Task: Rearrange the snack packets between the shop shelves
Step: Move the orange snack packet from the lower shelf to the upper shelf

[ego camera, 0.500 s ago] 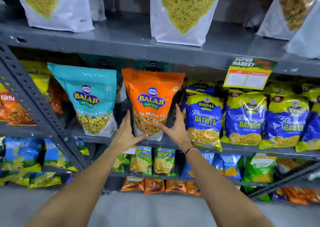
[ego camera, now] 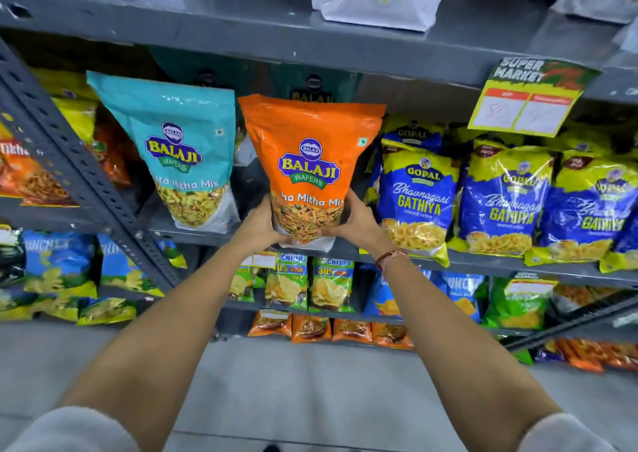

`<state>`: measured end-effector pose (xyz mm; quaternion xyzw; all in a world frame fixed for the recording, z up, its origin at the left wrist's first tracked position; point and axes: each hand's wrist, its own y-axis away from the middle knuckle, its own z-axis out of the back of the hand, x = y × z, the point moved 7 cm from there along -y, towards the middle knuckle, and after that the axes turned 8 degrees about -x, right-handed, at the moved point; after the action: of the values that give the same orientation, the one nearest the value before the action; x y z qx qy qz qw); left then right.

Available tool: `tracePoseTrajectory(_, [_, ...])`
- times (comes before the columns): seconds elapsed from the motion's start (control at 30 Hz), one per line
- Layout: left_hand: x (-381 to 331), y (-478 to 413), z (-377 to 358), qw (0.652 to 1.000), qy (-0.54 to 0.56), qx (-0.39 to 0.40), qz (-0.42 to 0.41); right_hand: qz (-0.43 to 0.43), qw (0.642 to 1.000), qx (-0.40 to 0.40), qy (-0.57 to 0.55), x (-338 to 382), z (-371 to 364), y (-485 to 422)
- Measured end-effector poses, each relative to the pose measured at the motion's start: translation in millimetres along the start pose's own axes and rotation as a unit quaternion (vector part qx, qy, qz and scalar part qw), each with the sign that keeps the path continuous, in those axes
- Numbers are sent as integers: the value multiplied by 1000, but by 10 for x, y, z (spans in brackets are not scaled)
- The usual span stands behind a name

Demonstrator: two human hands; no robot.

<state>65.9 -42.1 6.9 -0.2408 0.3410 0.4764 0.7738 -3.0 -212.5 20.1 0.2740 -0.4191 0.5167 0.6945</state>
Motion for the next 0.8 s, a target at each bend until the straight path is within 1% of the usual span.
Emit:
tracePoseTrajectory(0.23, [-238,480,188,998,-40,6,-39,39,999,-20,-33,230,204,569])
tracePoseTrajectory(0.33, [-500,678,378,998,-23,9,-59,57,995,-43,-73,475,439,781])
tracePoseTrajectory(0.43, [-922,829,627,995,-22,-23,-100,77,987,-82,-113,800,782,966])
tracePoseTrajectory(0.5, [-1252,922,786,991,-25,-42,-124,103,982,-108,-119,1058,1031,1087])
tracePoseTrajectory(0.6, [-1761,1034,1020,985,9,-62,-163,151,970,-151,-117,1440,1444,1281])
tracePoseTrajectory(0.8, [-2801,1088,1382,959,30,-110,-259,225,949,-189,-117,2084,2297,1469])
